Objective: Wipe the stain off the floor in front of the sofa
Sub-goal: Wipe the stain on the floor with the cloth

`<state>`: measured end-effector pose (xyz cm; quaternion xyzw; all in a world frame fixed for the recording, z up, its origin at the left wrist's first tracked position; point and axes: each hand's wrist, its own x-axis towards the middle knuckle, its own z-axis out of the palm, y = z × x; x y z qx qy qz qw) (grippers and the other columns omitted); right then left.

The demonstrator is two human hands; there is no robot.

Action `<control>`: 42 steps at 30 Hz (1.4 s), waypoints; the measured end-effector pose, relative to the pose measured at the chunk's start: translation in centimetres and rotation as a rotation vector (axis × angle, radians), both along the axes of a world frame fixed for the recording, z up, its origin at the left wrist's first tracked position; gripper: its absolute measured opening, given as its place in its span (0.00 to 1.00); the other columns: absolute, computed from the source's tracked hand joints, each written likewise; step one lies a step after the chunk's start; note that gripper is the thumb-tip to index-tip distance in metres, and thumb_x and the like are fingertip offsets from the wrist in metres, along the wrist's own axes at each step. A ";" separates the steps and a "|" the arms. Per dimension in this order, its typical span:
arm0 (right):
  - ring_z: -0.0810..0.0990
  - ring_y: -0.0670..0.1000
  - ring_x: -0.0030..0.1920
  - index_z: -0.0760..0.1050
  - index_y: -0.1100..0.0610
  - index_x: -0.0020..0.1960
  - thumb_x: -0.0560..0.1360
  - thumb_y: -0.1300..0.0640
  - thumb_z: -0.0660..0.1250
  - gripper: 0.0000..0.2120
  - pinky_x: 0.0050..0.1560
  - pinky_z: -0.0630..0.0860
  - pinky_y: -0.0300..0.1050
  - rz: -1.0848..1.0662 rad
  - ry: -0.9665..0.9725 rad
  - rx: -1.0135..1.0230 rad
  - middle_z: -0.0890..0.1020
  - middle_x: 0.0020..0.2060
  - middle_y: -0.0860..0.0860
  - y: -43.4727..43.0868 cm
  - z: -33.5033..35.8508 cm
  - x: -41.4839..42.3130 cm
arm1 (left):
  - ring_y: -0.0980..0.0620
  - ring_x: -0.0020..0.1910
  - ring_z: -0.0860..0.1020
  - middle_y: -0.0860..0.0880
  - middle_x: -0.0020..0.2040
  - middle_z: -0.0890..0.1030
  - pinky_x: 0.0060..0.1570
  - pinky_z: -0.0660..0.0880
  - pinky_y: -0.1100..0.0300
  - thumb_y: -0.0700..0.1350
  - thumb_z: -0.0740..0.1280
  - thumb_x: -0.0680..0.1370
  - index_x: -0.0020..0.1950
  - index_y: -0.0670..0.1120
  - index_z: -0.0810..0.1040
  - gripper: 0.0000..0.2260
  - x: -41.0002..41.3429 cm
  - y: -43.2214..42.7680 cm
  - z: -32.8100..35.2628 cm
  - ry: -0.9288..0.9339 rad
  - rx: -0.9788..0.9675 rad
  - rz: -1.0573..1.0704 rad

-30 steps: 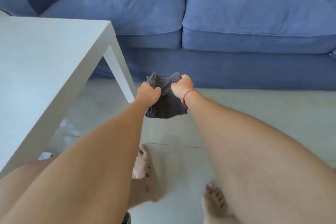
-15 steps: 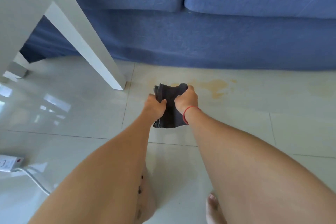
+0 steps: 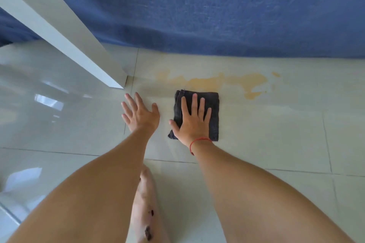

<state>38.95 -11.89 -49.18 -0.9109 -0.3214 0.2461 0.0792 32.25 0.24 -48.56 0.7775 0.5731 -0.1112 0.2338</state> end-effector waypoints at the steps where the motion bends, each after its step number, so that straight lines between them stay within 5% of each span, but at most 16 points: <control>1: 0.40 0.60 0.77 0.45 0.49 0.78 0.76 0.38 0.54 0.36 0.74 0.40 0.62 0.009 -0.033 0.017 0.42 0.78 0.55 -0.4 -0.7 0.0 | 0.44 0.78 0.38 0.47 0.79 0.36 0.75 0.41 0.45 0.59 0.50 0.81 0.80 0.51 0.40 0.32 0.1 0.2 -0.6 0.013 -0.019 0.003; 7: 0.58 0.57 0.76 0.58 0.51 0.76 0.77 0.45 0.53 0.29 0.74 0.53 0.60 -0.022 -0.225 0.099 0.60 0.76 0.51 -2.3 -2.9 2.2 | 0.48 0.77 0.32 0.50 0.78 0.32 0.74 0.33 0.47 0.62 0.48 0.80 0.78 0.56 0.36 0.32 -0.3 0.3 -2.2 -0.006 -0.113 0.012; 14: 0.43 0.57 0.78 0.46 0.47 0.78 0.81 0.45 0.49 0.27 0.75 0.40 0.61 -0.068 -0.161 0.054 0.46 0.79 0.50 1.3 -2.5 4.2 | 0.47 0.76 0.30 0.49 0.77 0.29 0.73 0.31 0.47 0.62 0.47 0.80 0.78 0.56 0.34 0.32 -0.3 0.6 -2.3 0.010 -0.150 -0.012; 24: 0.48 0.54 0.78 0.54 0.47 0.77 0.79 0.45 0.48 0.26 0.76 0.40 0.55 0.266 -0.133 0.105 0.53 0.78 0.47 -2.0 -2.7 1.1 | 0.47 0.77 0.32 0.47 0.78 0.31 0.74 0.33 0.46 0.59 0.47 0.81 0.78 0.52 0.34 0.31 -1.5 0.9 -1.7 -0.022 -0.092 -0.045; 35: 0.42 0.56 0.78 0.47 0.45 0.77 0.81 0.44 0.48 0.26 0.74 0.38 0.60 -0.048 -0.159 0.036 0.46 0.78 0.48 0.6 -2.4 4.9 | 0.48 0.76 0.29 0.48 0.77 0.28 0.72 0.31 0.43 0.65 0.46 0.79 0.77 0.55 0.32 0.34 -2.0 2.5 -1.6 0.054 -0.163 0.017; 42: 0.43 0.57 0.78 0.48 0.46 0.77 0.81 0.45 0.49 0.26 0.74 0.38 0.63 0.083 -0.121 0.080 0.46 0.78 0.48 5.2 -2.5 3.1 | 0.48 0.76 0.29 0.48 0.76 0.26 0.72 0.32 0.43 0.66 0.44 0.78 0.76 0.56 0.30 0.34 -1.4 3.1 -0.8 0.147 -0.228 0.015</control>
